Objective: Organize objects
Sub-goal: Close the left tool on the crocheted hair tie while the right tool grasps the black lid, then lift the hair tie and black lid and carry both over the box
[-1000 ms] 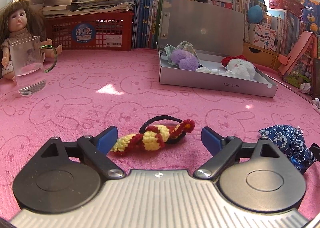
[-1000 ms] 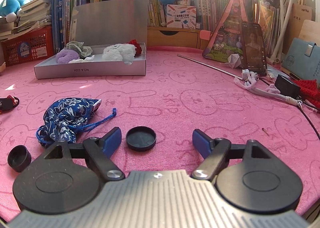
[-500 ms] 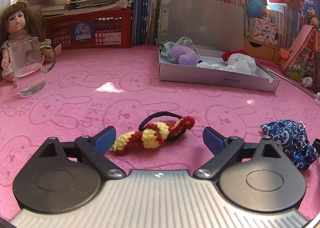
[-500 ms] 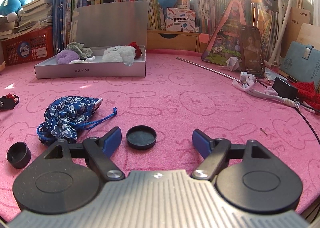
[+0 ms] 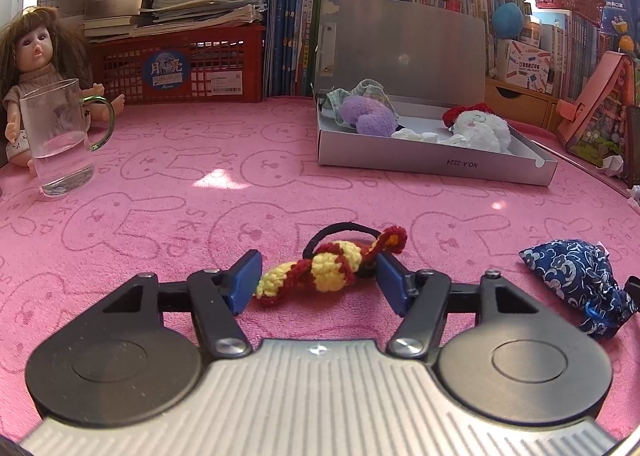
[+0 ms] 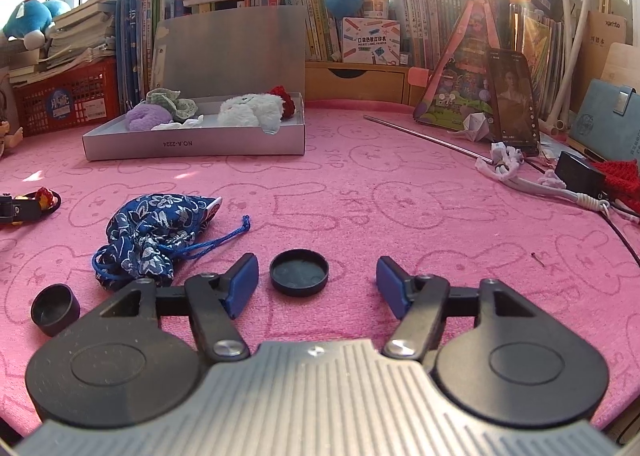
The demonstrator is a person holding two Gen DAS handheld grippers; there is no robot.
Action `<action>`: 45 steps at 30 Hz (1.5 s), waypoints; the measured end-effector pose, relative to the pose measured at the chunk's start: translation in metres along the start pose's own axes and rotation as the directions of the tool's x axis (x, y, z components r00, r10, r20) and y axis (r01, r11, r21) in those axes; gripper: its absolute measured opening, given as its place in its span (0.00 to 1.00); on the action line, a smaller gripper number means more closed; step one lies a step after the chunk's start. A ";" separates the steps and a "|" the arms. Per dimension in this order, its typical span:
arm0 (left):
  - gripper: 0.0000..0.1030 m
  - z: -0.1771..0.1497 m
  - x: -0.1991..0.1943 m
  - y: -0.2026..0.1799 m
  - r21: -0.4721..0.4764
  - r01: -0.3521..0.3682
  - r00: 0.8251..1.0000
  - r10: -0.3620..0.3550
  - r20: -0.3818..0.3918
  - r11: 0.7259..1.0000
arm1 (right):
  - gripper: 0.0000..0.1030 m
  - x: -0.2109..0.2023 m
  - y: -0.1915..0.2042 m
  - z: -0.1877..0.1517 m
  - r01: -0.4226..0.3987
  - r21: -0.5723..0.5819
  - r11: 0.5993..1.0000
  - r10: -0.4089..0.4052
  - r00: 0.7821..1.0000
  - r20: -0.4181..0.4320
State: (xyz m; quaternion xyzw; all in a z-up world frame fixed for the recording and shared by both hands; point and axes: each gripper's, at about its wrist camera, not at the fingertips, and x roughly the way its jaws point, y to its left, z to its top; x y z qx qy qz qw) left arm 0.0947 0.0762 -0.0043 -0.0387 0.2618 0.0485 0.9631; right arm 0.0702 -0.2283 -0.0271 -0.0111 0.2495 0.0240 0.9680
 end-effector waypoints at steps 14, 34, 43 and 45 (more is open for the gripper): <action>0.37 0.006 -0.015 -0.002 -0.033 0.036 0.999 -0.035 0.035 0.999 | 0.35 -0.008 0.003 0.004 -0.044 0.025 0.999 0.043 0.999 0.026; 0.52 0.012 -0.014 -0.016 0.006 0.061 0.997 -0.061 0.049 0.998 | 0.35 -0.007 0.002 0.019 -0.060 0.041 0.997 0.058 0.997 0.055; 0.53 0.006 0.010 -0.030 0.058 0.083 0.996 -0.082 -0.024 0.995 | 0.35 -0.006 0.003 0.019 -0.064 0.038 0.997 0.062 0.997 0.044; 0.36 0.006 0.010 -0.030 0.063 0.070 0.997 -0.069 -0.021 0.996 | 0.35 -0.005 0.003 0.019 -0.068 0.033 0.997 0.066 0.997 0.044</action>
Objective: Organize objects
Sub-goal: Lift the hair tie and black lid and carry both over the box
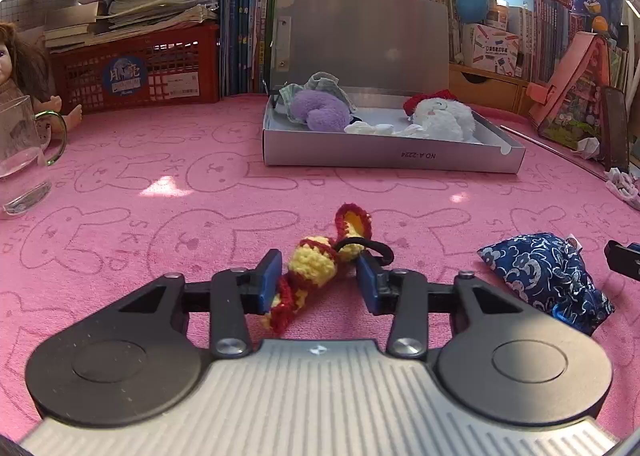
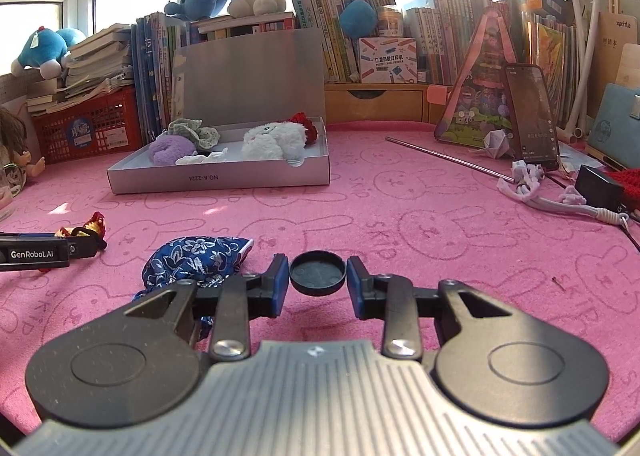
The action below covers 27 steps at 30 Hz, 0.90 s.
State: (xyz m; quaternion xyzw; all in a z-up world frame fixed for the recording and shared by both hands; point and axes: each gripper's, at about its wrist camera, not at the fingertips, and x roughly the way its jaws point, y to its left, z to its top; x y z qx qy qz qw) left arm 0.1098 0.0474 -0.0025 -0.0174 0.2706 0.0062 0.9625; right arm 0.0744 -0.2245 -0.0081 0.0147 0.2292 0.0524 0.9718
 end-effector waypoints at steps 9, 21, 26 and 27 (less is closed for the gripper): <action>0.27 0.020 -0.010 -0.004 -0.008 0.071 0.996 -0.070 0.050 0.997 | 0.34 0.004 0.006 0.014 -0.031 -0.017 0.999 0.032 0.999 0.023; 0.28 0.075 0.009 -0.006 0.005 0.073 0.993 -0.073 0.096 0.997 | 0.35 0.038 0.001 0.065 -0.097 0.021 0.995 0.096 0.995 0.020; 0.28 0.097 0.027 -0.002 -0.014 0.069 0.993 -0.068 0.100 0.997 | 0.35 0.062 -0.002 0.090 -0.126 0.057 0.990 0.126 0.992 0.003; 0.28 0.100 0.031 -0.001 -0.021 0.070 0.993 -0.067 0.098 0.997 | 0.35 0.067 -0.002 0.094 -0.129 0.057 0.990 0.129 0.992 0.001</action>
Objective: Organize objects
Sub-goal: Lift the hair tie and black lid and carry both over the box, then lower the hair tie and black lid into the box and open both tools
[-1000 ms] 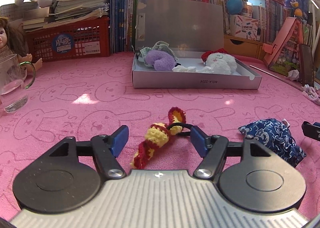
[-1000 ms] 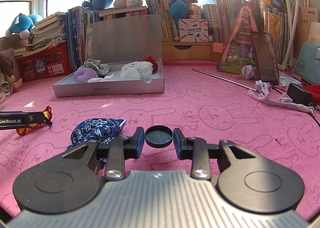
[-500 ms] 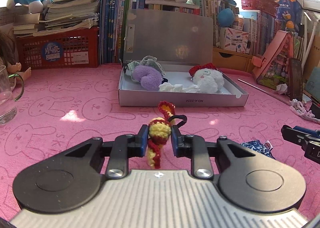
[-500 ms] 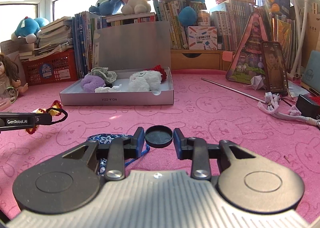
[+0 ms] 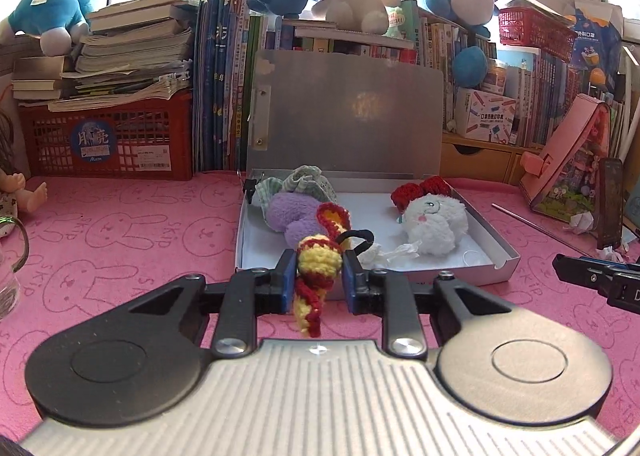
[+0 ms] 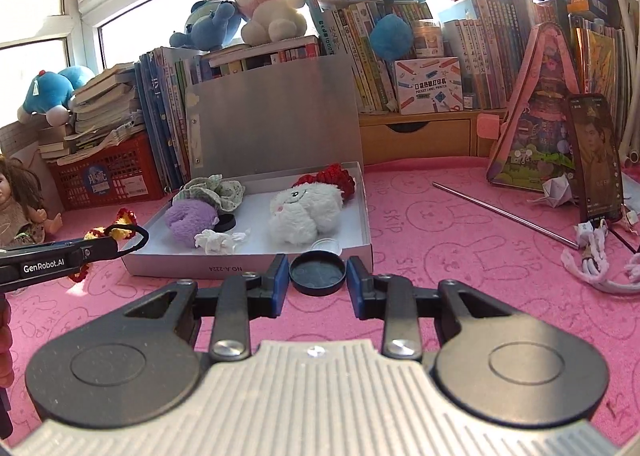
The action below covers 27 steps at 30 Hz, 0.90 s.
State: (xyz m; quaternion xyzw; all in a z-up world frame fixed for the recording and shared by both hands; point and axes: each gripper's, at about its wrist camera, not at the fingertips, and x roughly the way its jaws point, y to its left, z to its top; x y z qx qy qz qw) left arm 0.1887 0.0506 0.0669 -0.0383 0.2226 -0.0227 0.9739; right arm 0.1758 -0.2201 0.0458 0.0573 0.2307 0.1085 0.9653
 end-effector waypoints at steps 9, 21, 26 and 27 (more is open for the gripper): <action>0.28 0.008 0.037 0.014 -0.024 -0.038 0.999 0.037 -0.034 0.999 | 0.35 0.035 -0.004 0.017 0.015 0.011 1.000 -0.015 1.000 -0.028; 0.28 0.013 0.077 0.023 -0.021 -0.049 0.996 0.047 -0.077 0.999 | 0.35 0.089 -0.007 0.030 0.025 0.004 1.000 -0.025 0.996 -0.081; 0.28 0.011 0.091 0.024 -0.014 -0.051 0.994 0.049 -0.100 0.999 | 0.35 0.108 -0.014 0.032 0.034 0.019 0.999 -0.032 0.993 -0.112; 0.28 0.010 0.094 0.024 -0.013 -0.051 0.993 0.049 -0.104 0.999 | 0.35 0.110 -0.014 0.032 0.037 0.017 0.999 -0.035 0.993 -0.115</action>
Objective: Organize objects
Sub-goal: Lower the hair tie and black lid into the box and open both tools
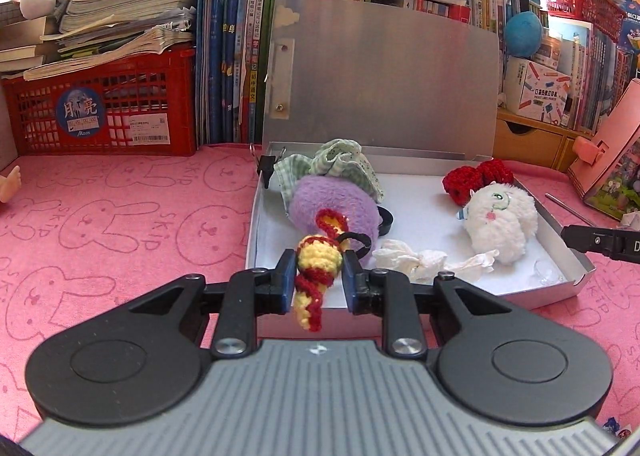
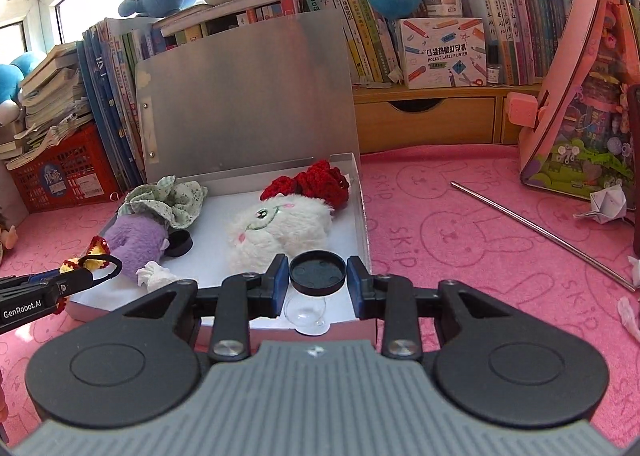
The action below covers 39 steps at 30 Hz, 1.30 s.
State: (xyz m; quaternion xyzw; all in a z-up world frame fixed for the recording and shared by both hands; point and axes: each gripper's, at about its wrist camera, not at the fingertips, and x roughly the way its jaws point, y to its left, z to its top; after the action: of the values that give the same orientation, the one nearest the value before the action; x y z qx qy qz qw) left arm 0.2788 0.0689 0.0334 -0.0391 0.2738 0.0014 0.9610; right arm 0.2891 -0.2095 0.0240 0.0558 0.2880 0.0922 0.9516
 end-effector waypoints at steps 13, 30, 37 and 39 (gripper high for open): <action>0.28 0.000 0.021 -0.004 0.014 0.001 1.000 0.000 -0.018 1.000 | 0.35 0.019 0.003 -0.002 -0.001 -0.021 1.000 0.000 1.000 -0.018; 0.48 -0.001 0.025 -0.006 0.016 -0.003 1.000 0.003 -0.029 1.000 | 0.47 0.025 0.004 -0.005 -0.011 -0.006 1.000 0.011 1.000 -0.028; 0.68 0.001 0.002 -0.013 0.039 0.003 1.000 -0.003 0.008 0.999 | 0.57 0.006 0.006 -0.005 -0.037 -0.017 0.999 0.037 0.999 -0.001; 0.71 0.001 -0.009 -0.014 0.040 0.016 1.000 -0.016 0.018 0.999 | 0.61 -0.003 0.006 -0.006 -0.056 -0.023 0.998 0.057 0.998 0.007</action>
State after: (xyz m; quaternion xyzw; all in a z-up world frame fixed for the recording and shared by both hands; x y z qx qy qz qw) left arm 0.2722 0.0551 0.0398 -0.0219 0.2647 -0.0115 0.9640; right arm 0.2821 -0.2035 0.0214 0.0536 0.2814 0.1220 0.9503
